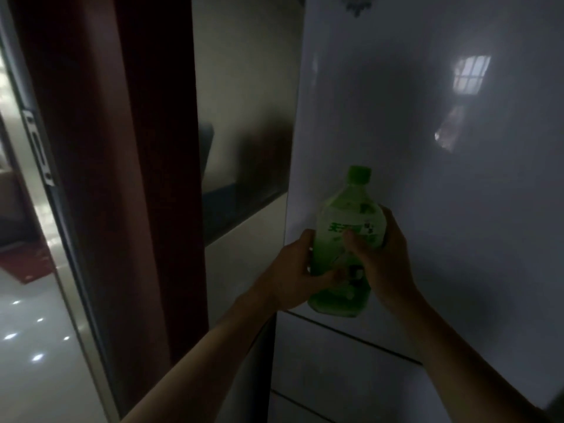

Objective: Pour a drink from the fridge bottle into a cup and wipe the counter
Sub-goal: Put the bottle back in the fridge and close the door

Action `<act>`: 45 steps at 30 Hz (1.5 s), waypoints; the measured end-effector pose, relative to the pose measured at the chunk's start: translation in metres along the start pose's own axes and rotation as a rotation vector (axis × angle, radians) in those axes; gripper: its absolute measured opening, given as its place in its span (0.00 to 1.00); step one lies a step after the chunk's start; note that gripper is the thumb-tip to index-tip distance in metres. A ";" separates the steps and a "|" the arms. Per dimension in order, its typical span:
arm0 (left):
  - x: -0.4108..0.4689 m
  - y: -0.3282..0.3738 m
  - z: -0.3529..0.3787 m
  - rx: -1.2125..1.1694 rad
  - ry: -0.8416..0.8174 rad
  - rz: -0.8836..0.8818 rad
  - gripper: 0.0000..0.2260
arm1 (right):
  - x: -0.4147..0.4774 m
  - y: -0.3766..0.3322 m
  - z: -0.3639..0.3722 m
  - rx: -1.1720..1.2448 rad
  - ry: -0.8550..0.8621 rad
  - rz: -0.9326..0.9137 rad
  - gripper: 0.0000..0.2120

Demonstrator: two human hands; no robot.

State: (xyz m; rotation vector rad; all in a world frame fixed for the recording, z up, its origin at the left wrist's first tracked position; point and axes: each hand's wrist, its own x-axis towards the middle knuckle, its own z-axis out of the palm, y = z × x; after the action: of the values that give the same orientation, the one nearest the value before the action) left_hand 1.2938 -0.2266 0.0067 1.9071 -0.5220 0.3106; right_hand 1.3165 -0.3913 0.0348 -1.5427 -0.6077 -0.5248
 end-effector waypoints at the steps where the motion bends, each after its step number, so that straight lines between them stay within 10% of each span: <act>1: 0.000 -0.002 -0.001 -0.027 0.009 0.002 0.26 | 0.001 0.002 0.005 0.003 0.004 -0.001 0.33; 19: -0.054 -0.037 -0.031 -0.161 0.439 0.041 0.30 | 0.021 0.011 0.027 -0.221 -0.474 0.029 0.34; 27: -0.058 -0.036 -0.036 -0.190 0.601 0.013 0.38 | 0.110 0.001 0.048 -1.068 -0.664 -0.304 0.23; 35: -0.056 -0.051 -0.038 -0.115 0.736 -0.039 0.36 | 0.125 0.015 0.087 -1.760 -0.907 -0.626 0.38; 42: -0.053 -0.057 -0.037 -0.144 0.739 -0.029 0.34 | 0.119 0.016 0.105 -1.977 -0.874 -0.675 0.40; 45: -0.052 -0.059 -0.038 -0.124 0.744 -0.025 0.34 | 0.120 0.021 0.111 -2.076 -0.895 -0.621 0.26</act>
State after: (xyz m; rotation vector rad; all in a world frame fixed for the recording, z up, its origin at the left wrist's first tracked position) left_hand 1.2783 -0.1616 -0.0498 1.5295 -0.0141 0.8986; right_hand 1.4167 -0.2732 0.0910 -3.6880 -1.4099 -1.0369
